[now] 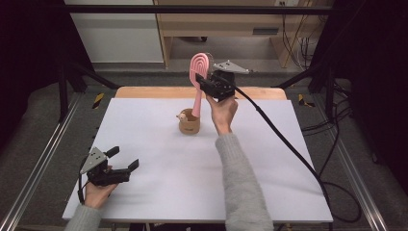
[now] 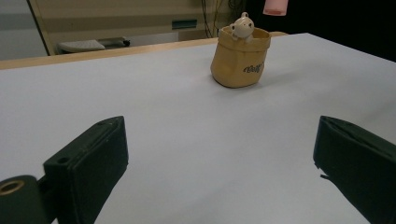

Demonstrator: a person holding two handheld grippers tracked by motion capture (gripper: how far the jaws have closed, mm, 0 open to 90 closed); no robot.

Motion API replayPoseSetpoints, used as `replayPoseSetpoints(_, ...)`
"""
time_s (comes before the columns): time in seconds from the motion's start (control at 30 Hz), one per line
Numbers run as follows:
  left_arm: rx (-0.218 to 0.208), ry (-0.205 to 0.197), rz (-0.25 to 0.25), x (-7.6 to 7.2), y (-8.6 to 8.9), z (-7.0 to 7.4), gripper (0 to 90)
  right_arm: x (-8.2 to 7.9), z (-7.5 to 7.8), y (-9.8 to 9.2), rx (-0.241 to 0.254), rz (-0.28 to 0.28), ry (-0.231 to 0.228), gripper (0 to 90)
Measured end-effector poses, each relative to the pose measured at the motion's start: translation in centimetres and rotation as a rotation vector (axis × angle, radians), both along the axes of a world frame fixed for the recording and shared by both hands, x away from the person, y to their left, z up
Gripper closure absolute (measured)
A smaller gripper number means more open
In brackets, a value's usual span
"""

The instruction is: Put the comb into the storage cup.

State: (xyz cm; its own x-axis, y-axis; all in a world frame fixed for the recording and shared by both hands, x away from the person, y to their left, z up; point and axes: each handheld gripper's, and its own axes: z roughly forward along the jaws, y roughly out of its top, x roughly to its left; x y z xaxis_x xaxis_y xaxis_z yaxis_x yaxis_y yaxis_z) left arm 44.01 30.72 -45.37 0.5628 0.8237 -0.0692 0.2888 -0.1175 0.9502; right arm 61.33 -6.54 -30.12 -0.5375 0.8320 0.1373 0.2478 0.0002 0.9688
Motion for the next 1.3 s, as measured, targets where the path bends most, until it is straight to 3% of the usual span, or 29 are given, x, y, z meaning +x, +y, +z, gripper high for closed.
replayPoseSetpoints(0.6, 0.002, 0.002, 0.006, 0.0, 0.0, 0.0, 3.1, 1.2, -1.5, 1.0, 0.002, -0.007, 0.003, 64.2)
replayPoseSetpoints(1.3, 0.003, 0.003, 0.007, 0.0, 0.1, -0.1, 3.1, 2.0, -3.9, 2.4, -0.033, -0.015, 0.025, 64.1)
